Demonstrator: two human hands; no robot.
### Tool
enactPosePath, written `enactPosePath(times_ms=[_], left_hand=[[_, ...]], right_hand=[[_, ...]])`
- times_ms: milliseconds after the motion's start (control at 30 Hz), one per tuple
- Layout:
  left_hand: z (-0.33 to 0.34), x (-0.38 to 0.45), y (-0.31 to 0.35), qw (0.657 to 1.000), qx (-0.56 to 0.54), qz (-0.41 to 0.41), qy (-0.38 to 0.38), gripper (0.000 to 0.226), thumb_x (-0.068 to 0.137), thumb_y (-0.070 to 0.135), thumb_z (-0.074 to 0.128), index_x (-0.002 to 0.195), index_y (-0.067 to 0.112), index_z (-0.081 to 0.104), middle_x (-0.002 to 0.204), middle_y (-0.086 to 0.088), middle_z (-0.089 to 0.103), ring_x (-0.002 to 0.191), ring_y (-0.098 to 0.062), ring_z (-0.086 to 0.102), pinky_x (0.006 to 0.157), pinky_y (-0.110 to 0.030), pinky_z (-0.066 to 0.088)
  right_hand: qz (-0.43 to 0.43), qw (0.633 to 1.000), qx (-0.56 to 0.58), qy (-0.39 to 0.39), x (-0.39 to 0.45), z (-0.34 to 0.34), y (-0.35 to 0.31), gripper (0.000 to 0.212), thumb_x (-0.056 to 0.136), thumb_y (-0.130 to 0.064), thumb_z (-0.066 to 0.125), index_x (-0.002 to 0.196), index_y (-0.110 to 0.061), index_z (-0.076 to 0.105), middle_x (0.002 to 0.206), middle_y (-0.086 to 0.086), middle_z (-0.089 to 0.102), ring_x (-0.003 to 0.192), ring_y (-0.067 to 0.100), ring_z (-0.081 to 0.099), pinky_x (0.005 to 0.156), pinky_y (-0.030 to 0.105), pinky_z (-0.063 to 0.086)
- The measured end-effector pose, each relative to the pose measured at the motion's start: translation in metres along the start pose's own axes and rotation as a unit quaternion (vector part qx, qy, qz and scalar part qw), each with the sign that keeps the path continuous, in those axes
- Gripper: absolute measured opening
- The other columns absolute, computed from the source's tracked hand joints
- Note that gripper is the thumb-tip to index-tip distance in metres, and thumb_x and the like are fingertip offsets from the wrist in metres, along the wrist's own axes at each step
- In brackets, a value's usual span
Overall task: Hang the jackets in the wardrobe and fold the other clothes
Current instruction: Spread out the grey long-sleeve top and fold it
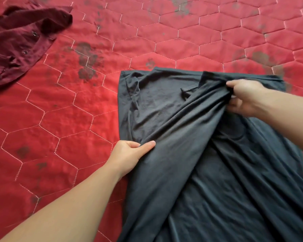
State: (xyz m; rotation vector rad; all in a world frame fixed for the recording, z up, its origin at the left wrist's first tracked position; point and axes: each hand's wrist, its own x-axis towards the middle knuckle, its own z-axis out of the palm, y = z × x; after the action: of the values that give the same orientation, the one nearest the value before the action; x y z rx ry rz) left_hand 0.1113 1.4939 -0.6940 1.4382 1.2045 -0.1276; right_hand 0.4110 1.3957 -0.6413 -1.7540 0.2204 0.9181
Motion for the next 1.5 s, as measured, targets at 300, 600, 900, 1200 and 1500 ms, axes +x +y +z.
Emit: enactPosePath(times_ms=[300, 600, 900, 1200, 1500], left_hand=[[0.004, -0.007, -0.002, 0.998, 0.023, 0.038, 0.054, 0.045, 0.070, 0.059, 0.075, 0.049, 0.021, 0.063, 0.043, 0.010, 0.034, 0.038, -0.008, 0.029, 0.037, -0.018, 0.020], [-0.013, -0.062, -0.016, 0.995, 0.022, -0.051, -0.080, 0.027, 0.082, 0.035, 0.074, 0.093, 0.016, 0.059, 0.087, -0.010, 0.051, 0.058, -0.015, 0.050, 0.053, -0.021, 0.043], [-0.029, -0.082, -0.020, 0.985, 0.169, 0.043, 0.002, 0.010, 0.082, 0.026, 0.076, 0.079, 0.022, 0.067, 0.077, 0.006, 0.066, 0.063, -0.008, 0.058, 0.057, -0.020, 0.050], [-0.044, -0.089, -0.025, 0.977, 0.165, 0.108, 0.077, 0.017, 0.074, 0.038, 0.081, 0.077, 0.026, 0.070, 0.076, 0.006, 0.068, 0.065, -0.007, 0.060, 0.060, -0.021, 0.046], [-0.046, -0.095, -0.028, 0.995, -0.077, 0.034, -0.054, 0.022, 0.086, 0.044, 0.067, 0.090, 0.023, 0.071, 0.092, 0.007, 0.074, 0.083, -0.008, 0.067, 0.076, -0.028, 0.053]], right_hand=[[-0.008, 0.998, 0.054, 0.034, -0.055, -0.009, 0.079, 0.056, 0.086, -0.040, 0.066, 0.134, -0.021, 0.046, 0.118, 0.003, 0.064, 0.091, 0.013, 0.070, 0.068, 0.031, 0.055], [0.108, 0.965, -0.171, -0.166, -0.204, 0.012, 0.205, 0.045, 0.084, -0.053, 0.064, 0.090, -0.009, 0.066, 0.070, 0.002, 0.073, 0.055, 0.016, 0.071, 0.042, 0.019, 0.049], [0.137, 0.963, -0.145, -0.182, -0.258, 0.050, 0.255, 0.026, 0.082, -0.033, 0.073, 0.081, -0.010, 0.061, 0.059, 0.003, 0.057, 0.038, 0.013, 0.053, 0.041, 0.017, 0.043], [0.159, 0.970, -0.082, -0.164, -0.288, 0.072, 0.272, 0.055, 0.072, -0.051, 0.076, 0.079, 0.000, 0.058, 0.071, 0.009, 0.065, 0.045, 0.018, 0.064, 0.042, 0.022, 0.047], [-0.146, 0.977, -0.145, -0.054, -0.288, 0.063, 0.285, 0.037, 0.091, -0.027, 0.058, 0.067, -0.004, 0.043, 0.056, 0.010, 0.040, 0.056, 0.025, 0.044, 0.060, 0.041, 0.048]])
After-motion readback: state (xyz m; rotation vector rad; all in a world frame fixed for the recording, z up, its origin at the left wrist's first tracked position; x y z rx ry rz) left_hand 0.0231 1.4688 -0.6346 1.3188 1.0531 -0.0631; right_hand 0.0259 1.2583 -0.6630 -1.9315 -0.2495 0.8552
